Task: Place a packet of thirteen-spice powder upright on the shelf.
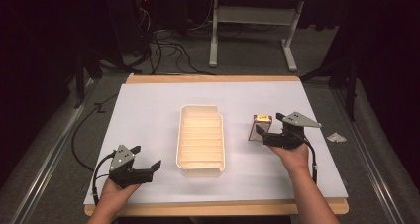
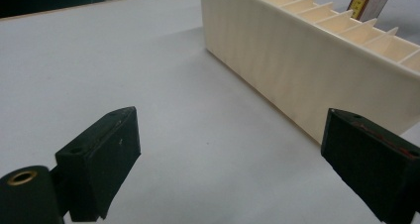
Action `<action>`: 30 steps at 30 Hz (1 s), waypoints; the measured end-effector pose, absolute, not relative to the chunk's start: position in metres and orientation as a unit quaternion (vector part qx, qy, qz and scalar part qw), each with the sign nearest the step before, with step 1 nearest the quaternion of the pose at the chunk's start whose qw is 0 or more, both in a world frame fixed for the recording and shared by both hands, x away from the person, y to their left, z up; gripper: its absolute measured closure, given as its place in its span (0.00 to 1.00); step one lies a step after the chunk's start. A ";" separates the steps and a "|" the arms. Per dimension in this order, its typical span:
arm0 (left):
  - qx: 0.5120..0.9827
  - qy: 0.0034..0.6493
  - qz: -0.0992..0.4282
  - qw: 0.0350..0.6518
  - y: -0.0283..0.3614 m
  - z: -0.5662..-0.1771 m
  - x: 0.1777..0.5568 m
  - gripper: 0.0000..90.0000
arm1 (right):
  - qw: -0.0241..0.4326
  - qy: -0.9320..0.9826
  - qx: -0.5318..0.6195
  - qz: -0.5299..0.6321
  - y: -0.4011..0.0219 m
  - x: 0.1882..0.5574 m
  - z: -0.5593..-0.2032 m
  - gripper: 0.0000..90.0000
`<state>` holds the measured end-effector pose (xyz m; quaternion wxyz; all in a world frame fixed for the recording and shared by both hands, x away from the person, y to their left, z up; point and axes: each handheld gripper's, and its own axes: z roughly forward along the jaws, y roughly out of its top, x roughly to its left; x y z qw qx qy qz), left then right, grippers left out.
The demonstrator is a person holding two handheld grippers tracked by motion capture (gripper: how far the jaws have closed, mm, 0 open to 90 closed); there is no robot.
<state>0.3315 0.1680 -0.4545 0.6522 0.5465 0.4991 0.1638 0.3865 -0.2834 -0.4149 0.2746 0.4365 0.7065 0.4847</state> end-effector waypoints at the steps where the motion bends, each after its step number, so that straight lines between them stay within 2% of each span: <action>1: 0.547 0.499 0.165 0.651 0.168 -0.455 0.332 0.10 | 0.273 0.708 0.434 0.486 -0.284 0.389 -0.416 0.08; 15: 0.545 0.505 0.167 0.648 0.168 -0.456 0.332 0.10 | 0.226 0.709 0.447 0.497 -0.293 0.406 -0.439 0.11; 30: 0.545 0.505 0.163 0.648 0.168 -0.456 0.331 0.10 | 0.227 0.719 0.426 0.500 -0.292 0.409 -0.441 0.19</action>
